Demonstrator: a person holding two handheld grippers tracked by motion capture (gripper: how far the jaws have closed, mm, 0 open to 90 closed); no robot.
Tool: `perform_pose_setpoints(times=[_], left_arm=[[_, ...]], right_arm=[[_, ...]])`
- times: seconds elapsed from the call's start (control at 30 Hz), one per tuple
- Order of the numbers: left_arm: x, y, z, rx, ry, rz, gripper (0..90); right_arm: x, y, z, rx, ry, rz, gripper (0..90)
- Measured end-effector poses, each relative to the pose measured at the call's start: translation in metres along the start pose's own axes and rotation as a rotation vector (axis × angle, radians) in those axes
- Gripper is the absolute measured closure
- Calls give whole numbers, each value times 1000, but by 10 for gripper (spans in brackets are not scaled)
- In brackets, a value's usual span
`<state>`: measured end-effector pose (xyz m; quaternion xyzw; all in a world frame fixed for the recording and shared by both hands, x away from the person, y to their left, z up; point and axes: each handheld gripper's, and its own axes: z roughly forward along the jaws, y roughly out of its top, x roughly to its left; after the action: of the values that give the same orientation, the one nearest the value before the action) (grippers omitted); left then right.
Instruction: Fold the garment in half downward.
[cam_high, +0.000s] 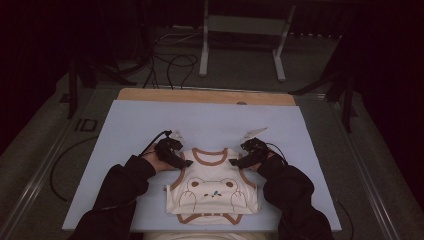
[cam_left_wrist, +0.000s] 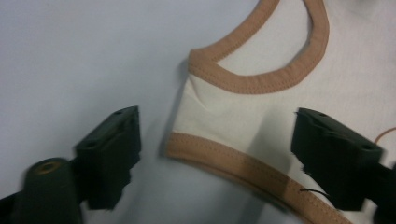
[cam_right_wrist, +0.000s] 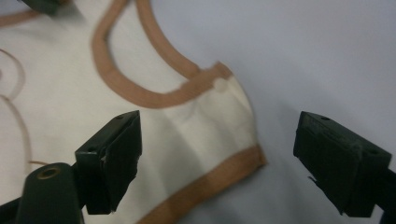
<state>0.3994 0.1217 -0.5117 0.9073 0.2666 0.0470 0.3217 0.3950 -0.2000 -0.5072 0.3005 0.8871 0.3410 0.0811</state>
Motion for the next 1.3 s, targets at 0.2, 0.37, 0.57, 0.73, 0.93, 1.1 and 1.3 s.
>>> perform_pose_setpoints(times=[0.2,0.37,0.57,0.73,0.93,1.1,1.3], left_arm=[[-2,-1,3,7,27,18,314],[-5,0,3,0,51,27,404],[-10,2,4,2,46,37,528],[-12,2,4,0,29,49,613],[-13,2,4,2,17,38,730],[-13,2,4,3,3,25,823],[-14,3,4,8,8,32,845]], right_arm=[[-3,-4,7,35,-17,9,274],[-3,-3,9,35,-28,15,338],[3,-1,9,46,-31,-22,461],[5,-1,7,52,-31,-19,575],[8,1,7,63,-25,-13,709],[10,1,7,66,-17,-13,798],[13,2,8,74,-25,-16,823]])
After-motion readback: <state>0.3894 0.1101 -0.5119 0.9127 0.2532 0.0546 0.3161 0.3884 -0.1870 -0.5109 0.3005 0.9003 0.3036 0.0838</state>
